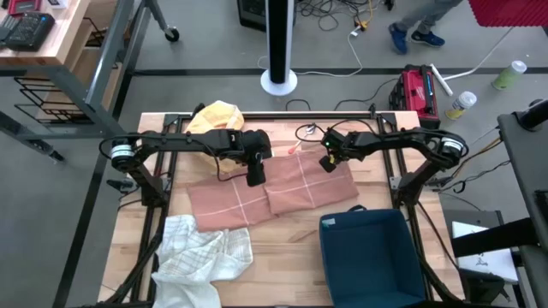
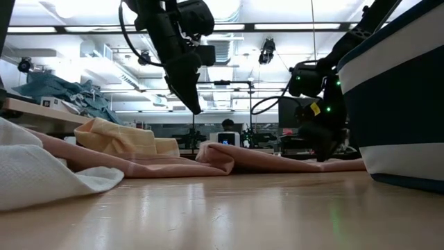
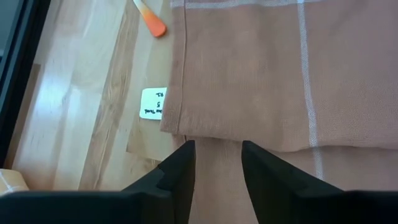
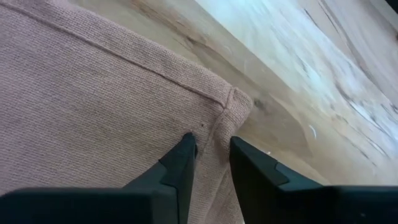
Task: Fold towel
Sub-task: Fold the brown towel
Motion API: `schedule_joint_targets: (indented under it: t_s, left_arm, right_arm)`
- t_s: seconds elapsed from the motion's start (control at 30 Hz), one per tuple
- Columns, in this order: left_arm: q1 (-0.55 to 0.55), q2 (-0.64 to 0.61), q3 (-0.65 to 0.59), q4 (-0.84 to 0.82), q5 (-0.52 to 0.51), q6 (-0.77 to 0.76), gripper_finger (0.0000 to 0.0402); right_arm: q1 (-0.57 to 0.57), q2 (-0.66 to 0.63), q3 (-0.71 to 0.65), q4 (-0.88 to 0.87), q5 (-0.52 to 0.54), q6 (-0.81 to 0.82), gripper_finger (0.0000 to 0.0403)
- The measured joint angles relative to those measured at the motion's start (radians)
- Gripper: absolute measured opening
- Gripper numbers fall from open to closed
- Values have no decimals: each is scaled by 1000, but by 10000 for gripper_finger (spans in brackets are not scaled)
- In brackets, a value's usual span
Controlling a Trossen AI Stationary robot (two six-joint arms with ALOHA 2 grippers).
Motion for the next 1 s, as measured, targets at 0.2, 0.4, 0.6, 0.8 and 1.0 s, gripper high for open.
schedule_joint_targets:
  t_s: [0.2,0.4,0.6,0.8,1.0]
  left_arm:
    - [0,0,0,3,0,-2,102]
    - [0,1,0,9,0,-2,93]
    - [0,1,-17,28,0,-3,88]
    - [0,2,-82,115,0,-5,88]
    - [0,2,-133,158,0,-30,99]
  right_arm:
    - [0,4,0,18,-3,-29,55]
    - [0,-6,-2,20,-9,-74,6]
    - [0,-62,-1,-44,-13,-74,1]
    - [0,-178,1,-126,18,-73,0]
    - [0,-307,1,-242,33,-51,0]
